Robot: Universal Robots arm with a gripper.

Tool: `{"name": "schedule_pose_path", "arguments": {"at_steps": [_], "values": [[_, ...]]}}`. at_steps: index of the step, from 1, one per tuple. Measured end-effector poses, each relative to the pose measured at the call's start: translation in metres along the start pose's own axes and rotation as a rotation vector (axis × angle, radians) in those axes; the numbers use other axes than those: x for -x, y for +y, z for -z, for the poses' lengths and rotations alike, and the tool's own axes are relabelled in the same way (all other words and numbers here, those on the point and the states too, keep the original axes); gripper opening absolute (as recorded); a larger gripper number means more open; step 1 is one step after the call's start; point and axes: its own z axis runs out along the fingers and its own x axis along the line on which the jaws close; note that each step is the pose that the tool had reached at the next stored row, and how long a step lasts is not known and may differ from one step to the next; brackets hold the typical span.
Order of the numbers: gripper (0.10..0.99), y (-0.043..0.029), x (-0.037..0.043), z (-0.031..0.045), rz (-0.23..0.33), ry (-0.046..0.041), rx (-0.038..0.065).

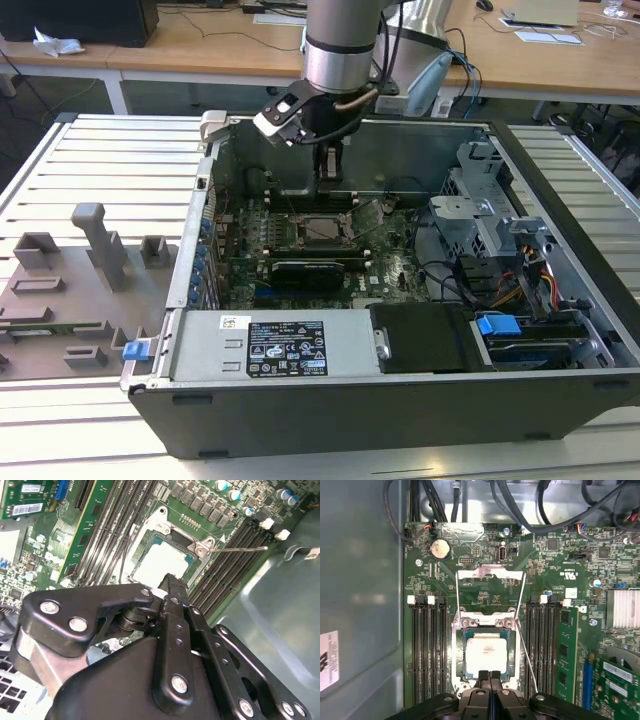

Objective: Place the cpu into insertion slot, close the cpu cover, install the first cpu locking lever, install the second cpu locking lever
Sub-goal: 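Place the cpu into insertion slot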

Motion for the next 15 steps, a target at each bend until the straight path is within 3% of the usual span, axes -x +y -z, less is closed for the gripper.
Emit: {"name": "schedule_pose_path", "arguments": {"at_steps": [6,11,15], "values": [[0.106,-0.0002,0.0002,0.0114,0.000,0.0001,0.000],[0.106,-0.0004,0.0006,0.0263,0.000,0.0001,0.000],[0.106,-0.0007,0.0009,0.0427,0.000,0.0001,0.000]]}}
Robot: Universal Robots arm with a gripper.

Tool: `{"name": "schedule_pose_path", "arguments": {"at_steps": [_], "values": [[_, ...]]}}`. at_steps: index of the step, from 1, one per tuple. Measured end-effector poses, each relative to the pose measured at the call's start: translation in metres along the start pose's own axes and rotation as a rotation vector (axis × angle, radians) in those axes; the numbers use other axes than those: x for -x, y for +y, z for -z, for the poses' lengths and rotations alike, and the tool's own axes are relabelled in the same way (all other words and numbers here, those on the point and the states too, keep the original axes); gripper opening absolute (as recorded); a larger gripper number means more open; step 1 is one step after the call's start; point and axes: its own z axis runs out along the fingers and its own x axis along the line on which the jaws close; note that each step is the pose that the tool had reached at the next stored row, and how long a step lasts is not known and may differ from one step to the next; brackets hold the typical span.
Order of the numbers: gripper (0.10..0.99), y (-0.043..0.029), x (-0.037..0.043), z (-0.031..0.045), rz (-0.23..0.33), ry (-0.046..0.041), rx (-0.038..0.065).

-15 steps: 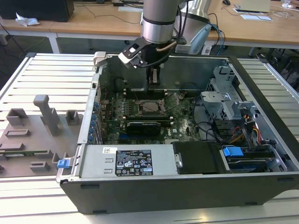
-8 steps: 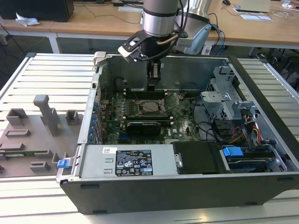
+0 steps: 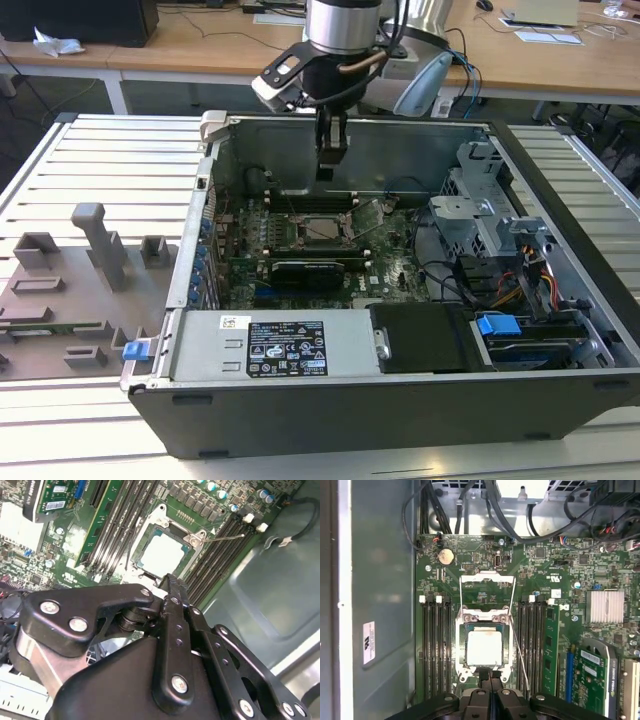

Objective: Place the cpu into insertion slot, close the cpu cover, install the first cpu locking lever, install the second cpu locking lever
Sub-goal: 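Place the cpu into insertion slot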

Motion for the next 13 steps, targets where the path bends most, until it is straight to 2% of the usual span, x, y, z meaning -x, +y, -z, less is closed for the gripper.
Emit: {"name": "schedule_pose_path", "arguments": {"at_steps": [4,7,13], "values": [[0.106,-0.0002,0.0003,0.0119,0.000,0.0000,0.000],[0.106,-0.0003,0.0004,0.0171,0.000,0.0000,0.000],[0.106,-0.0003,0.0004,0.0176,0.000,0.0000,0.000]]}}
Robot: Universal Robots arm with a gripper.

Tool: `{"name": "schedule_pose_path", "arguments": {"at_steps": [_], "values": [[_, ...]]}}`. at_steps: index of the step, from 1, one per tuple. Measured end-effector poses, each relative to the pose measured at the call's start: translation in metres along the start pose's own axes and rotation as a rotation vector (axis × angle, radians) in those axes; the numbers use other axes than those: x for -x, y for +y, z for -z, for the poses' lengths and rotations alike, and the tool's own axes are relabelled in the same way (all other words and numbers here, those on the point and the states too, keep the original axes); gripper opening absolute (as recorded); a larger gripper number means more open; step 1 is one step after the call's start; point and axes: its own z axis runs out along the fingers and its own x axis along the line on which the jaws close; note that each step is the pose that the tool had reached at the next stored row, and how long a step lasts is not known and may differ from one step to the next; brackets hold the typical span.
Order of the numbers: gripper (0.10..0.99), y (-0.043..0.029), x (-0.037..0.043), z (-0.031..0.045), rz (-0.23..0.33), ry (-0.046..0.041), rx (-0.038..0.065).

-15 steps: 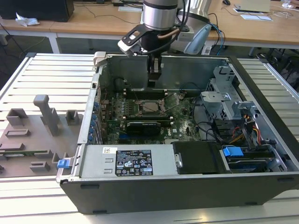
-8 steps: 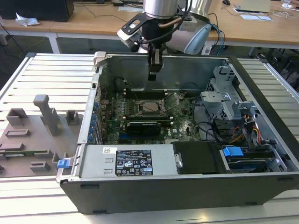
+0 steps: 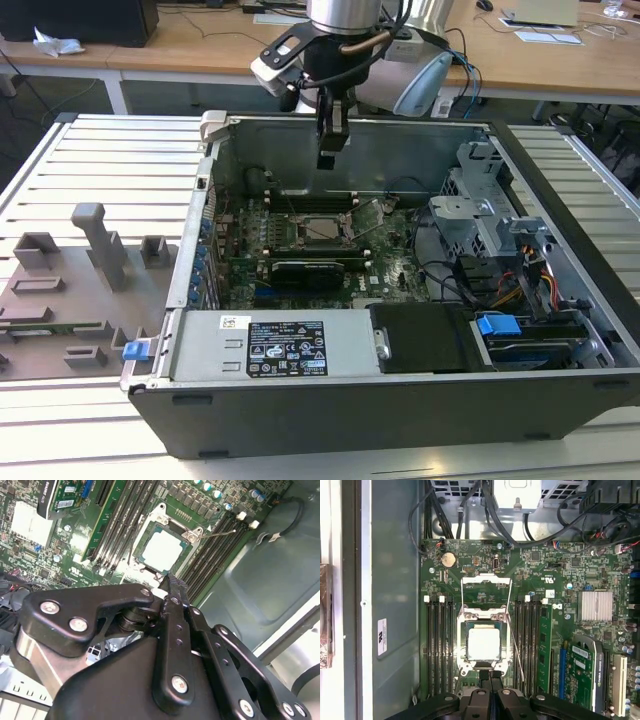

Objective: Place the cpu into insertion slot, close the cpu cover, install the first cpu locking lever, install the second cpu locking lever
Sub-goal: 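Place the cpu into insertion slot, then close the cpu cover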

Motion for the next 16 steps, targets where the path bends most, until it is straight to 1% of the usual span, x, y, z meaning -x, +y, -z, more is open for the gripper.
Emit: {"name": "schedule_pose_path", "arguments": {"at_steps": [7,8,9,11,13,15,16], "values": [[0.106,0.0000,0.0000,0.0005,0.000,0.0000,0.000],[0.106,0.0013,0.0000,0.0006,0.000,-0.0002,0.000],[0.106,0.0060,0.0000,0.0007,0.000,-0.0001,0.000],[0.106,0.0098,0.0000,0.0007,0.000,-0.0001,-0.001],[0.106,0.0169,-0.0001,0.0009,0.000,-0.0001,-0.001],[0.106,0.0218,-0.0001,0.0009,0.000,0.0000,-0.002],[0.106,0.0272,-0.0002,0.0011,0.000,-0.0001,-0.002]]}}
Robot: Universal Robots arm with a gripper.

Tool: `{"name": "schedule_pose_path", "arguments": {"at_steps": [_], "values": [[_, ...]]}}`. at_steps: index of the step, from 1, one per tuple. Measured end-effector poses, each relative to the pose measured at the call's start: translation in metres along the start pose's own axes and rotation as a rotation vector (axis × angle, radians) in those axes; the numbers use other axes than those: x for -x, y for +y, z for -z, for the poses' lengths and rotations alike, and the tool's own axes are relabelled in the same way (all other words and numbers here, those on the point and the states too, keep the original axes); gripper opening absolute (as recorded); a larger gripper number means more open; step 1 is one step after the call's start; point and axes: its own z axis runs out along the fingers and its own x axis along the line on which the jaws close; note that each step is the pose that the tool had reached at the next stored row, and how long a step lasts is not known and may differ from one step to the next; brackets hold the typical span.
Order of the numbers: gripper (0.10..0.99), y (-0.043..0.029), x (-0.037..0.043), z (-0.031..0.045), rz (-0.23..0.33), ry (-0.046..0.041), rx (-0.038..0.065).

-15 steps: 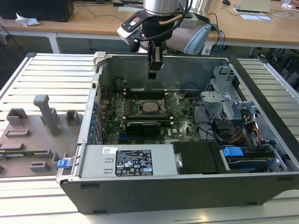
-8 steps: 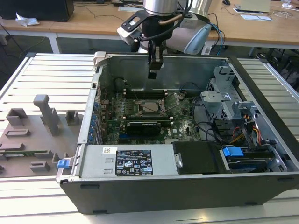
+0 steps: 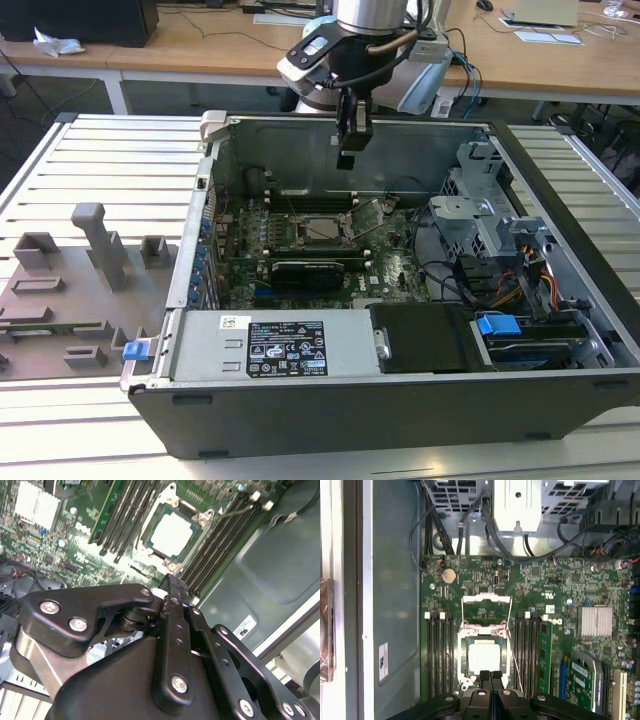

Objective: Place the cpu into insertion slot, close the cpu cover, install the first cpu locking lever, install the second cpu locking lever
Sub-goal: 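Close the cpu cover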

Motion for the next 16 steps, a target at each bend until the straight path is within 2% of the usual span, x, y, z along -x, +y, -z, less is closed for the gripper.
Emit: {"name": "schedule_pose_path", "arguments": {"at_steps": [3,5,7,14,16], "values": [[0.106,0.0151,-0.0002,0.0002,0.000,0.0001,-0.001],[0.106,0.0278,-0.0002,0.0005,0.000,0.0000,-0.002],[0.106,0.0360,-0.0003,0.0007,0.000,0.0000,-0.003],[0.106,0.0529,-0.0007,0.0010,0.000,0.0000,-0.005],[0.106,0.0602,-0.0008,0.0012,0.000,0.0000,-0.006]]}}
